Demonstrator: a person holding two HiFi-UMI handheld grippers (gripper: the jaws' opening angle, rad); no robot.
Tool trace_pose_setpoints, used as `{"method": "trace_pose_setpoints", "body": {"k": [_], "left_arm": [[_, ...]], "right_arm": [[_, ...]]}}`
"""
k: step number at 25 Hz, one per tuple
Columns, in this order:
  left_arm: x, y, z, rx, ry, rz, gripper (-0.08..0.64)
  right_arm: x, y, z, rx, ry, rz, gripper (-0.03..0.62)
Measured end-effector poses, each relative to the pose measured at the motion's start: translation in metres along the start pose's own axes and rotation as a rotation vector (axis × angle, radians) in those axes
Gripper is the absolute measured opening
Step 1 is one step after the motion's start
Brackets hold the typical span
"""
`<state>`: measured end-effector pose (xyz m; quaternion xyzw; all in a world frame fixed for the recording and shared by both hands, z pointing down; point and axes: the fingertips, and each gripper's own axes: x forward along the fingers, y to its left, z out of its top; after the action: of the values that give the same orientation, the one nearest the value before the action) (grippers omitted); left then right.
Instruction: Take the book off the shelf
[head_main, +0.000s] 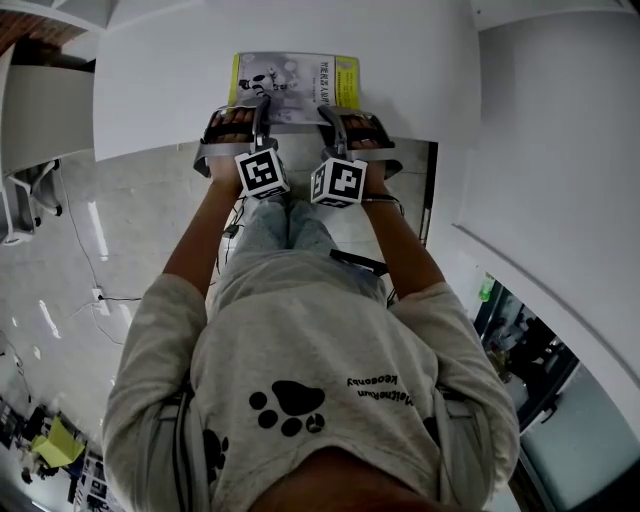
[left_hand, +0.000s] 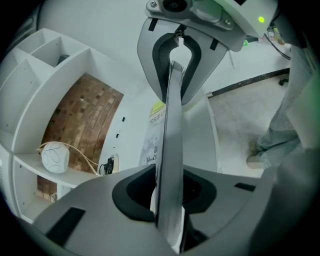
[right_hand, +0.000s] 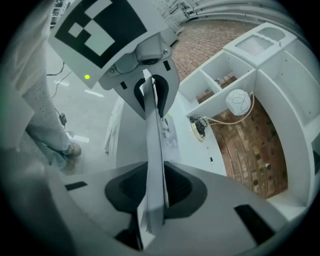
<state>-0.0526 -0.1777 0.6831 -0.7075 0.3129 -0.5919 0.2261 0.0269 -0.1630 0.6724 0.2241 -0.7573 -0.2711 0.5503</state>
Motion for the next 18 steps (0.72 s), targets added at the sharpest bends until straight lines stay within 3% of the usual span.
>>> {"method": "trace_pose_setpoints", "body": {"k": [7,18], "left_arm": [[0.023,-0.009,-0.005,-0.021,0.037,-0.078,0.110],[0.013,-0.017,-0.010,-0.023,0.058,-0.170,0.235]], "right_arm": [[0.025,0.006,-0.008,-0.010,0.024,0.056,0.088],[0.032,0.021,-0.013,-0.024,0.052,0.164,0.130]]}}
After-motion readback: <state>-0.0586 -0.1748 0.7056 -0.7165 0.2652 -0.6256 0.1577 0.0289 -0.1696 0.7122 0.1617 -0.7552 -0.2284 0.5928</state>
